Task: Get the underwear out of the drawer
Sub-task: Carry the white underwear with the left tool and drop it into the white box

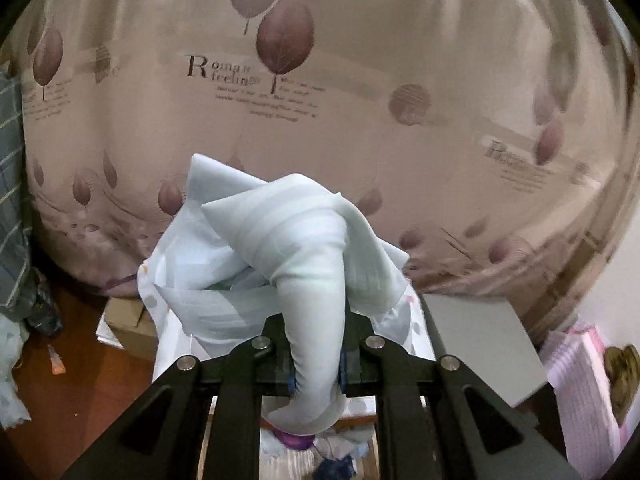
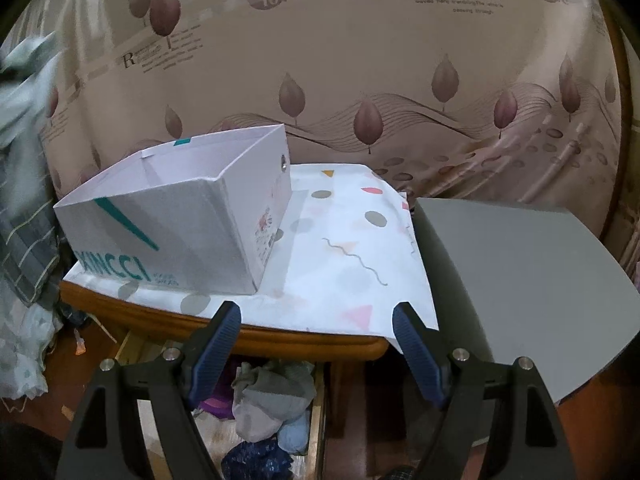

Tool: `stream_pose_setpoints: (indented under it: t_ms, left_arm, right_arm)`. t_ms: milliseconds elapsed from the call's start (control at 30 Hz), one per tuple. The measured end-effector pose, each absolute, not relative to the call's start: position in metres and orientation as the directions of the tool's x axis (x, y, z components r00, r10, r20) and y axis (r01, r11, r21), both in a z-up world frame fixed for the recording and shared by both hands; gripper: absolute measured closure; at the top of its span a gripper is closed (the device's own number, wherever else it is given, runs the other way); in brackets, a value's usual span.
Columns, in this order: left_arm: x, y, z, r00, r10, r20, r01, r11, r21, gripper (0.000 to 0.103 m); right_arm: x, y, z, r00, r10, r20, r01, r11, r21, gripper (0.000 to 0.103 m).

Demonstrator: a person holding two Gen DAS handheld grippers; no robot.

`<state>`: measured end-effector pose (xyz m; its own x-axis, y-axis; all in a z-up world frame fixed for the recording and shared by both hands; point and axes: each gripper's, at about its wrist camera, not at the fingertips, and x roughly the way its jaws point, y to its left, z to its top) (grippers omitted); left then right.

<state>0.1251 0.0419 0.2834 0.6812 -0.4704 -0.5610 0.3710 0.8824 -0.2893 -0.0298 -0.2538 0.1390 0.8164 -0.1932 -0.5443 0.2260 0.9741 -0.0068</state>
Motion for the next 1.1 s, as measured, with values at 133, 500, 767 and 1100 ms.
stream_pose_setpoints:
  t_ms: [133,500,767,1100]
  left_arm:
    - [0.176,0.02,0.26,0.666,-0.398,-0.631,0.32,0.916,-0.241,0.09]
    - [0.272,-0.011,0.173,0.555,-0.305,-0.774,0.233,0.95,-0.207,0.09]
    - [0.292,-0.013,0.131,0.46,-0.296,-0.837,0.192,0.954,-0.232,0.079]
    - [0.283,-0.001,0.137,0.505,-0.311,-0.805,0.194,0.95,-0.245,0.037]
  right_arm:
    - [-0.032,-0.245,0.131,0.812,-0.204,-0.547,0.209,0.976,-0.053,0.023]
    - [-0.026,-0.232,0.096,0.778,-0.171,-0.604,0.169,0.984,-0.061,0.023]
    - [-0.023,-0.234,0.083,0.762,-0.158,-0.628,0.159,0.986,-0.055,0.023]
    - [-0.019,-0.236,0.069,0.726,-0.161,-0.669,0.159,0.985,-0.064,0.023]
